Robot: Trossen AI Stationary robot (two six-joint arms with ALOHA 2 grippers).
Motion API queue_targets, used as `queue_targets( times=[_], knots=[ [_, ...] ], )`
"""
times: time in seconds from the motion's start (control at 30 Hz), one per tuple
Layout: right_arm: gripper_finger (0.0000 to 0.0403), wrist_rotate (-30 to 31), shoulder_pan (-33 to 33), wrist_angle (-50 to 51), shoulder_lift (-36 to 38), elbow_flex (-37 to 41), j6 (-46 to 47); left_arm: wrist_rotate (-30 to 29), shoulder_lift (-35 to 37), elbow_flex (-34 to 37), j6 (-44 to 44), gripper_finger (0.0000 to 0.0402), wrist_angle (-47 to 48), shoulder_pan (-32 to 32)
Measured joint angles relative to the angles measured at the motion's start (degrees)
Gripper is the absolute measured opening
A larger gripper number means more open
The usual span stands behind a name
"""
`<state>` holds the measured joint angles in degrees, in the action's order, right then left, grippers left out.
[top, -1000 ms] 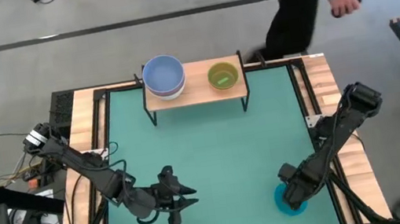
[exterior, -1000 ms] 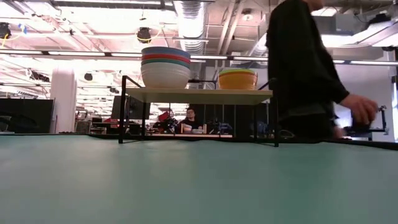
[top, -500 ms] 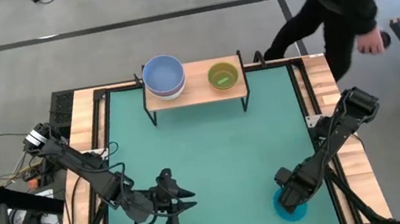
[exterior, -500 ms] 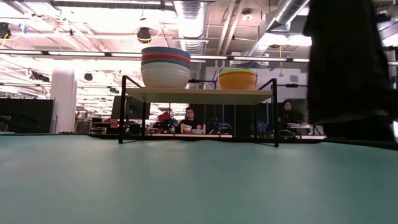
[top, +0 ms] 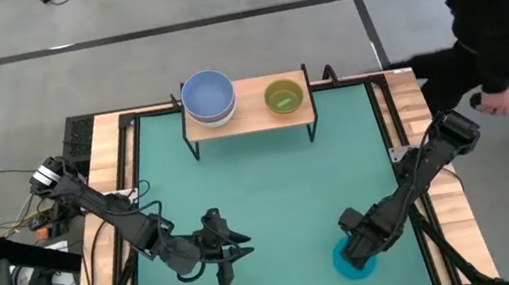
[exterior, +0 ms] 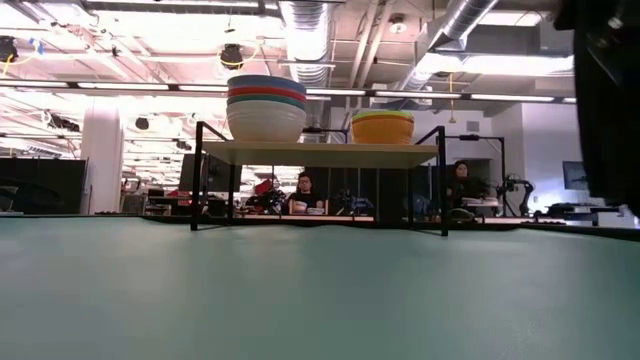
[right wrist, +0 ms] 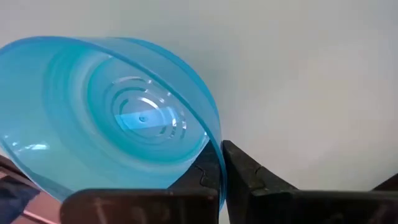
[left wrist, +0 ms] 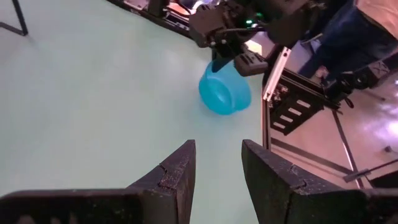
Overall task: Place and stack bowls onto a shelf
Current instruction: Stack the small blue bowl on the small light green bowl on the shelf
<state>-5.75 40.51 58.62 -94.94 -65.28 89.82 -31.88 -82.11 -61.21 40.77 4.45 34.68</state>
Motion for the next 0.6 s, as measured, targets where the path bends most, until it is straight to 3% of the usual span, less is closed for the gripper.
queue_targets(
  times=[0.1, 0.2, 0.4, 0.6],
  knots=[
    [0.0023, 1.63, -1.46, 1.46, 0.00, -2.75, -1.39, 0.21, -0.42, -0.02, -3.78, 0.0114, -1.09, -1.91],
    [0.0029, 5.26, -3.09, 2.75, 0.00, -5.77, -3.21, 4.78, -1.13, -0.06, -10.64, 0.0114, -5.31, -4.66],
    [0.0029, 14.55, -7.14, 6.94, 0.00, -12.17, -9.05, 10.46, -2.26, -0.20, -16.19, 0.0114, -15.58, -10.04],
    [0.0029, 21.63, -12.65, 10.13, 0.00, -19.86, -18.95, 12.93, -3.07, -1.04, -21.38, 0.0114, -18.67, -13.84]
  ],
)
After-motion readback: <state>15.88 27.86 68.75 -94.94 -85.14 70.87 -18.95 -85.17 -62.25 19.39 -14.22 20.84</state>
